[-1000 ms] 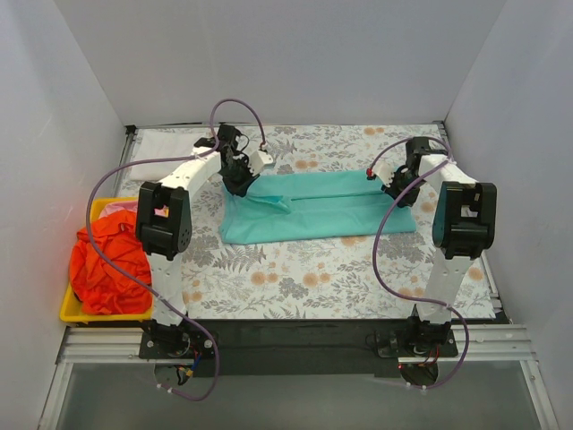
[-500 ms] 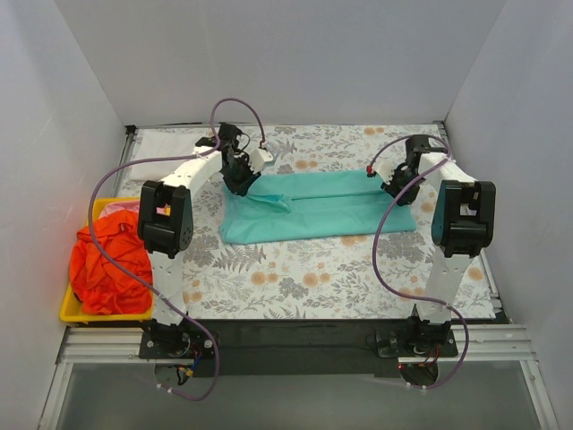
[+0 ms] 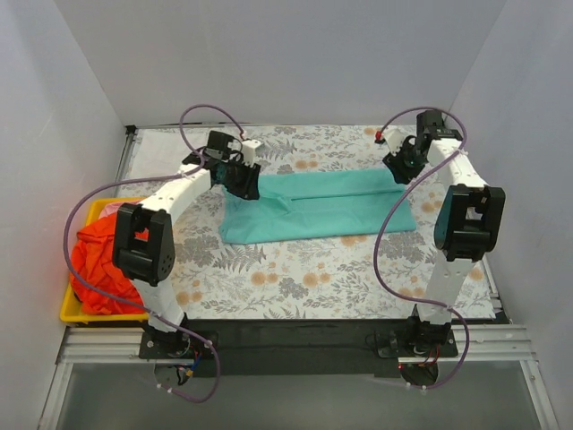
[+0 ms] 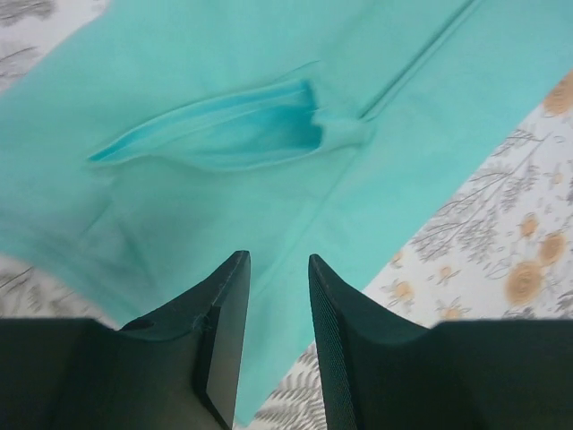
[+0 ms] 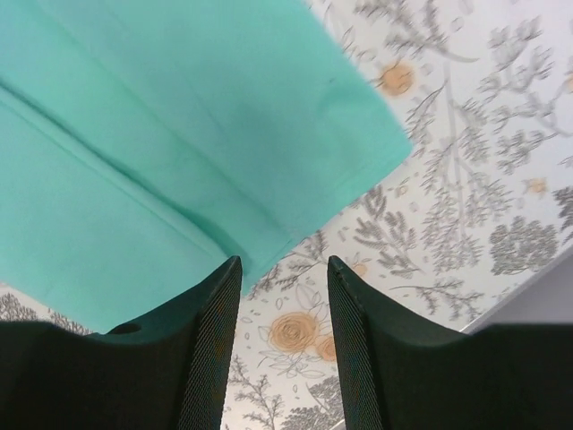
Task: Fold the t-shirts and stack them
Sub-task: Fold the tshirt
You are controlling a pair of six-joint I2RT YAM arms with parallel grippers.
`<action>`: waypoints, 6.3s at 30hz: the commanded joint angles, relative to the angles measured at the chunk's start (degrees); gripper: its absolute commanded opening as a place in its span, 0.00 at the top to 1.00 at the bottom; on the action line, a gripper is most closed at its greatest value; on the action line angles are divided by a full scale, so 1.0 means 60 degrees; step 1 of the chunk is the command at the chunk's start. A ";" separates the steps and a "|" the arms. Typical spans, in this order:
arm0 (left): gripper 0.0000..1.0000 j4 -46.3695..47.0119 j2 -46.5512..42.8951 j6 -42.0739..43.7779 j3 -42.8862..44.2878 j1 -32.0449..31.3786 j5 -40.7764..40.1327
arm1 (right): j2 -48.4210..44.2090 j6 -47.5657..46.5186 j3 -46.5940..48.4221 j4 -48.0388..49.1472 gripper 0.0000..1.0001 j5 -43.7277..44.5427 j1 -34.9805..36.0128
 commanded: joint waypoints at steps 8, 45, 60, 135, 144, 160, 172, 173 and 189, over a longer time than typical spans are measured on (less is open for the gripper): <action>0.71 0.0799 0.2076 -0.2335 0.1310 -0.1169 -0.1014 | 0.2041 0.1332 0.2542 -0.0033 0.51 -0.0724 0.0143; 0.77 0.0051 0.4698 -0.0961 0.3752 -0.1536 -0.3785 | 0.1269 -0.0337 -0.1183 0.0230 0.62 0.0507 0.0670; 0.75 0.1751 0.4630 -0.0973 0.6558 -0.1389 -0.2393 | -0.4227 0.0219 -0.5120 -0.1571 0.60 -0.2087 0.3293; 0.46 -0.0139 -0.5111 0.3479 -0.3961 0.0296 0.4447 | -0.3657 0.1625 -0.5322 0.0931 0.51 -0.1502 0.7481; 0.48 -0.0490 -0.6593 0.5074 -0.5791 0.0281 0.4039 | -0.2719 0.1670 -0.6509 0.1972 0.54 -0.0286 0.7848; 0.52 -0.1897 -0.7898 0.8298 -0.7521 -0.0654 0.3496 | -0.5485 0.0630 -0.7535 0.1446 0.43 -0.0093 0.7790; 0.59 0.1805 -0.7561 0.7772 -0.9146 -0.2853 0.2427 | -0.7011 -0.0542 -0.9539 0.2499 0.45 -0.1061 0.8434; 0.59 0.2071 -0.7387 0.7772 -0.9221 -0.2926 0.2339 | -0.6923 -0.0543 -0.9672 0.2849 0.46 -0.0974 0.8463; 0.64 0.3728 -0.5745 0.7450 -0.9734 -0.3718 0.1152 | -0.6103 -0.0426 -1.0406 0.4009 0.52 -0.0299 0.8478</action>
